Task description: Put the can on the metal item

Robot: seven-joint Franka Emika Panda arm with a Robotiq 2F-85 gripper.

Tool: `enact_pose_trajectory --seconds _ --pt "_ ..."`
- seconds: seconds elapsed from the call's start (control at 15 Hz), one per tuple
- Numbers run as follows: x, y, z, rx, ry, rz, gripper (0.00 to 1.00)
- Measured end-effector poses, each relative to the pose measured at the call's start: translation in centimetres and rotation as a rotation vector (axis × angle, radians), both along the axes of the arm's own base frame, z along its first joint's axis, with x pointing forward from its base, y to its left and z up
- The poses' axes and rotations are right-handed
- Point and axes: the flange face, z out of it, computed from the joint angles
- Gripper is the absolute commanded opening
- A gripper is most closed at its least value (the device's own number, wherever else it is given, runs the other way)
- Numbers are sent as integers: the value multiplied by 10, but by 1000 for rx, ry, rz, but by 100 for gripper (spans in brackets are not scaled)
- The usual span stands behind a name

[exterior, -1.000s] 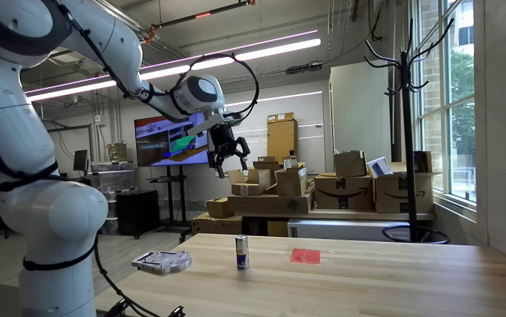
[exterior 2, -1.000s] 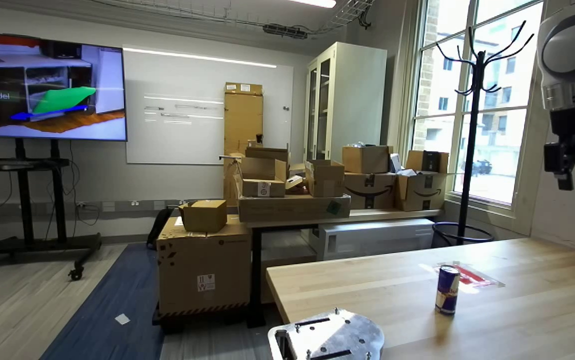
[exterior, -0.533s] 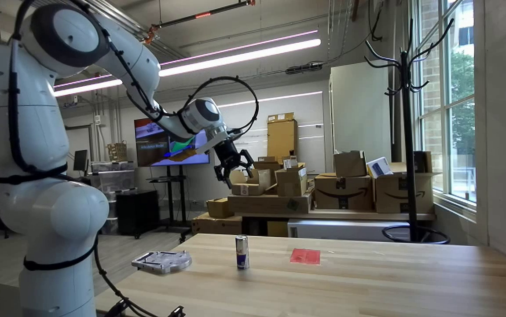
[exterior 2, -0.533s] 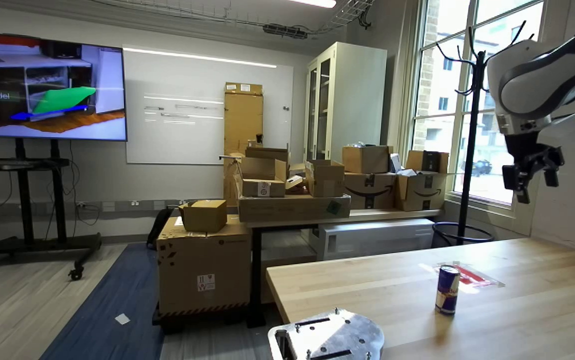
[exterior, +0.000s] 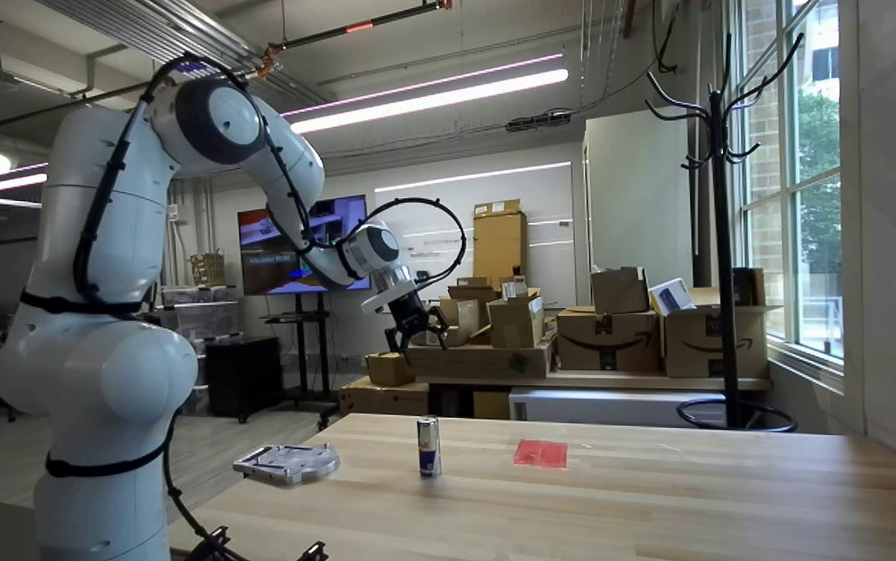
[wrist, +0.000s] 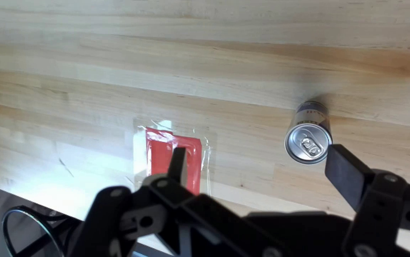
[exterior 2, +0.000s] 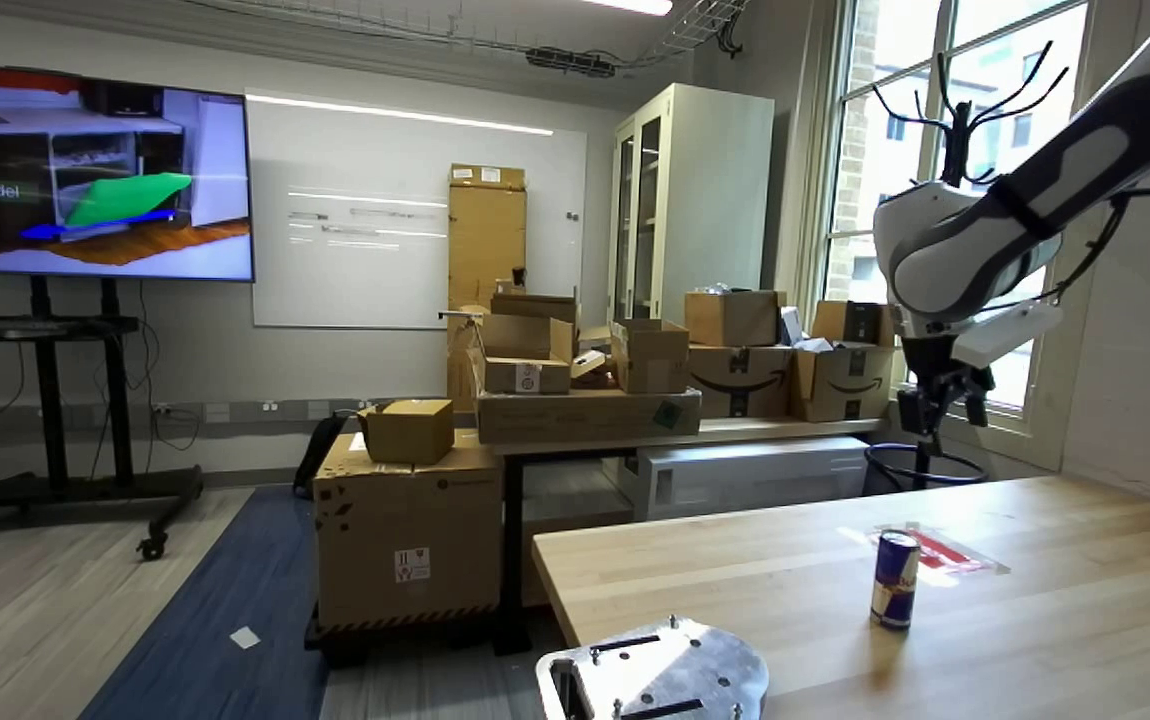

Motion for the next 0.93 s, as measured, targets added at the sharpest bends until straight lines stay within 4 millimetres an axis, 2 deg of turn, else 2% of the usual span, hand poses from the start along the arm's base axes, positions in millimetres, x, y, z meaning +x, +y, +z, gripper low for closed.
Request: enact_pose_trajectory --seconds 0.2,0.47,0.93 --pt "21 5 -39 21 22 12 100" --pt "33 9 -83 99 23 -18 100" --pt "39 14 -125 148 6 -19 100"
